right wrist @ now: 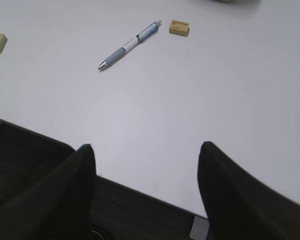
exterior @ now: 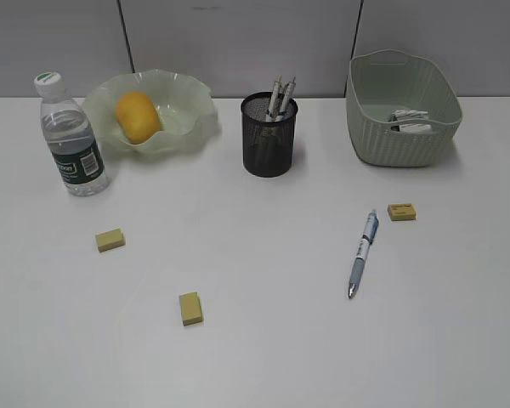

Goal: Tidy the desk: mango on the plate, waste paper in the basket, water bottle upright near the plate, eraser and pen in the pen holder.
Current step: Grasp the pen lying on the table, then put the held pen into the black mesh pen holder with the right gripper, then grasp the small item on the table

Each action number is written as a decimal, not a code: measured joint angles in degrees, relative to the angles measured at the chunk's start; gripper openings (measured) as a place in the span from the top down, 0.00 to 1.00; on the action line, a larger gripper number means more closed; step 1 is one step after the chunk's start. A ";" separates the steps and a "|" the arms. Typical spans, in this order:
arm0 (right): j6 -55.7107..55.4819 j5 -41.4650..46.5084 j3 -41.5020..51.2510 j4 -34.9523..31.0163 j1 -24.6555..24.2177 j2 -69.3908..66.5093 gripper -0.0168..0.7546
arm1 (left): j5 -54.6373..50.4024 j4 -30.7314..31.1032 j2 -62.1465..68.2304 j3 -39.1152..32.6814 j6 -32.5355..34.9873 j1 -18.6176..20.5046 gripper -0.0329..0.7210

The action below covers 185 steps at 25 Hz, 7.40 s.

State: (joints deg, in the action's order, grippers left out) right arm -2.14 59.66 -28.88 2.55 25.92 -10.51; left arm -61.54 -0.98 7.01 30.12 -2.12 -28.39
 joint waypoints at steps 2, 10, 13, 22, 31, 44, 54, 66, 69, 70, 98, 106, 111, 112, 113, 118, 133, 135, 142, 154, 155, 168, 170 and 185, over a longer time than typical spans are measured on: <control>-0.64 0.00 0.00 0.00 0.00 -0.28 0.32 | 0.06 0.05 0.00 -0.05 -0.02 0.00 0.19; -6.17 -1.72 -2.00 1.30 0.00 -12.26 0.32 | 0.35 0.05 0.00 -0.05 -0.02 0.00 0.19; -6.37 -4.74 -2.88 1.35 0.00 -19.75 0.32 | 0.35 0.05 0.00 -0.05 -0.02 0.00 0.19; -8.54 -9.52 -9.17 0.17 0.00 -46.18 0.32 | 0.39 0.05 0.00 -0.05 -0.02 0.00 0.19; -15.20 -11.69 -21.31 -2.86 0.00 -69.85 0.32 | 0.39 0.05 -1.10 -0.11 -0.02 0.00 0.19; -28.11 -17.27 -34.38 -3.80 0.00 -93.34 0.32 | 0.34 0.12 -3.63 -0.11 -0.02 9.87 0.19; -31.42 -17.50 -39.26 -4.38 -2.77 -103.59 0.37 | 0.34 0.12 -3.63 -0.11 -0.02 17.35 0.19; -30.67 -19.74 -42.16 -7.82 -4.30 -107.92 0.42 | 0.34 0.17 -3.63 -0.11 -0.02 17.47 0.19; -30.62 -19.62 -42.49 -8.32 -4.30 -109.05 0.42 | 0.34 0.17 -3.63 -0.11 -0.02 17.47 0.19; -30.62 -19.26 -42.57 -8.61 -4.30 -109.46 0.42 | 0.34 0.17 -3.63 -0.11 -0.02 17.47 0.19; -14.33 -13.32 -60.23 -12.32 -4.35 -106.34 0.82 | 0.34 0.17 -3.91 -0.11 -0.02 17.47 0.25; -8.80 -26.74 -71.29 -13.15 -3.70 -103.99 0.82 | 0.34 0.17 -3.91 -0.11 -0.02 17.47 0.25; -3.62 -39.46 -71.44 -13.23 -0.58 -103.99 0.82 | 0.34 0.17 -3.91 -0.11 -0.02 17.47 0.25; -2.34 -41.75 -71.44 -13.23 0.02 -104.06 0.82 | 0.34 0.17 -3.91 -0.11 -0.02 17.47 0.25; -1.00 -43.60 -71.44 -13.23 0.57 -104.21 0.82 | 0.34 0.17 -3.91 -0.11 -0.02 17.47 0.25; 1.74 -48.87 -71.55 -13.23 1.52 -106.95 0.83 | 0.34 0.17 -3.91 -0.11 -0.02 17.47 0.26; 2.14 -49.61 -71.55 -13.23 1.47 -117.83 0.83 | 0.34 0.17 -3.91 -0.11 -0.02 17.47 0.26; 2.14 -49.49 -71.49 -13.28 1.47 -118.32 0.83 | 0.34 0.17 -3.91 -0.11 -0.02 17.47 0.26; 2.14 -49.47 -71.49 -13.32 1.47 -118.32 0.72 | 0.34 0.17 -3.91 -0.11 -0.02 17.47 0.26; 2.61 -45.77 -71.49 -11.65 1.47 -115.54 0.51 | 0.34 0.17 -3.91 -0.11 -0.02 17.47 0.26; 2.61 -44.56 -71.49 -11.65 1.47 -114.48 0.51 | 0.34 0.17 -3.91 -0.11 -0.02 17.47 0.26; 2.61 -8.03 -71.56 -8.33 1.47 -106.65 0.42 | 0.34 0.17 -3.91 -0.11 -0.02 17.47 0.26; 2.61 -3.36 -71.56 -6.99 1.47 -106.65 0.33 | 0.34 0.17 -3.91 -0.11 -0.02 17.47 0.27; 3.00 9.47 -71.81 -6.46 1.41 -97.50 0.25 | 0.34 0.17 -3.91 -0.11 -0.02 17.47 0.27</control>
State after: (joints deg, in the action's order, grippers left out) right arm 0.86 69.13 -100.69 -3.90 27.32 -108.01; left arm -61.19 -0.80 3.10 30.01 -2.14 -10.92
